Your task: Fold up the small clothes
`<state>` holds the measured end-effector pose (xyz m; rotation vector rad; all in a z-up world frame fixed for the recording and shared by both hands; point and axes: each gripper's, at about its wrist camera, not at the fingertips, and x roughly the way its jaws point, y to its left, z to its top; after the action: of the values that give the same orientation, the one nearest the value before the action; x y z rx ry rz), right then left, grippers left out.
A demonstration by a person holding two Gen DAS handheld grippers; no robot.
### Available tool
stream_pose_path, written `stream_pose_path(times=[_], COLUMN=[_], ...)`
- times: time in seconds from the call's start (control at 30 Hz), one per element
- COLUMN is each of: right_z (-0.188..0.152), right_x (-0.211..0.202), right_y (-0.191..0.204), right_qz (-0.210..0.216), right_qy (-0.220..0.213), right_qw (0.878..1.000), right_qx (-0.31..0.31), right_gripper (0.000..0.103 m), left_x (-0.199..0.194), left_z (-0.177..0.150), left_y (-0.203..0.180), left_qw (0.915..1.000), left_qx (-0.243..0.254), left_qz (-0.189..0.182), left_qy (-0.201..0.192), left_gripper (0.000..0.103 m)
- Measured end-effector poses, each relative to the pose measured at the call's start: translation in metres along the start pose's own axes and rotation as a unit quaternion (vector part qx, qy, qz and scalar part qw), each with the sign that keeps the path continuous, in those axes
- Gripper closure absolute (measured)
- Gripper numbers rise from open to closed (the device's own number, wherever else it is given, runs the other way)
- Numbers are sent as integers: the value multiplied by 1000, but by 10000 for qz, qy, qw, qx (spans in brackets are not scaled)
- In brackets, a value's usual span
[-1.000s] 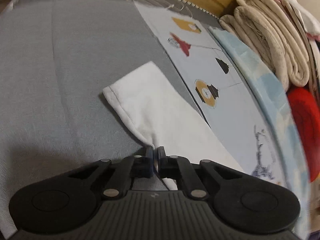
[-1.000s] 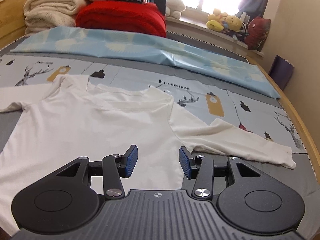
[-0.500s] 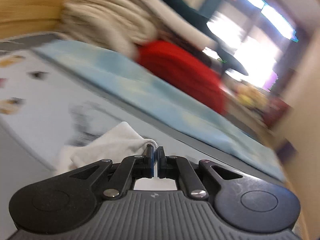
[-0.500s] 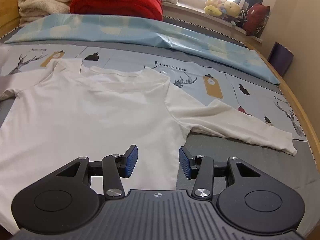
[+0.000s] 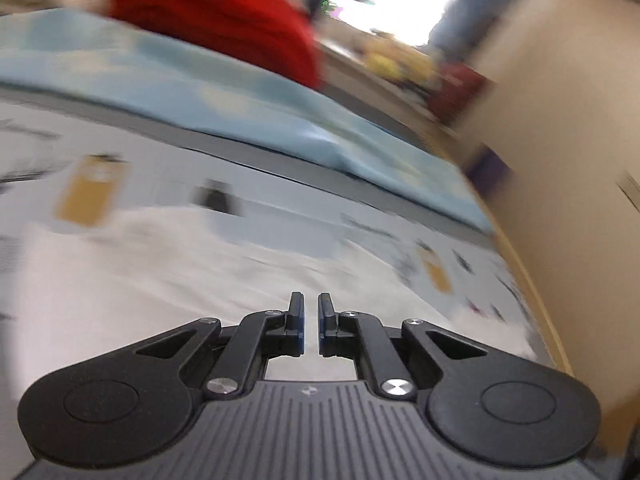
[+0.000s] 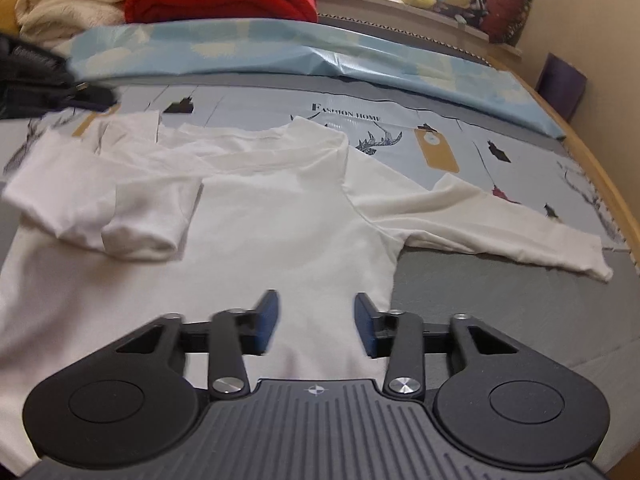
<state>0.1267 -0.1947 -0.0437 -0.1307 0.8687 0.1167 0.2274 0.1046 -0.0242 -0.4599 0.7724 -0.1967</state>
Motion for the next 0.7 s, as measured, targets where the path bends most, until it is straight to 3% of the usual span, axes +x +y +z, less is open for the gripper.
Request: stream_pose_path(times=[0.07, 0.2, 0.4, 0.57, 0.7], right_z=[2, 7, 23, 32, 31], right_x=[4, 22, 43, 59, 77], right_y=[1, 14, 70, 119, 150], right_qz=[146, 535, 940, 1318, 1522], right_qy=[-122, -61, -396, -570, -439], right_qw=[9996, 9976, 9943, 9850, 9772], right_qx=[218, 440, -313, -956, -1410], right_gripper=[83, 83, 72, 56, 53], left_x=[-5, -20, -54, -69, -73], left_z=[10, 21, 34, 43, 43], left_y=[22, 69, 112, 119, 119], left_qw=[9980, 9874, 9794, 9784, 9774], left_qx=[-326, -848, -1060, -1026, -997], left_qz=[537, 1338, 1720, 1790, 1861], left_qy=[-6, 2, 65, 92, 136], left_gripper=[96, 96, 96, 96, 96])
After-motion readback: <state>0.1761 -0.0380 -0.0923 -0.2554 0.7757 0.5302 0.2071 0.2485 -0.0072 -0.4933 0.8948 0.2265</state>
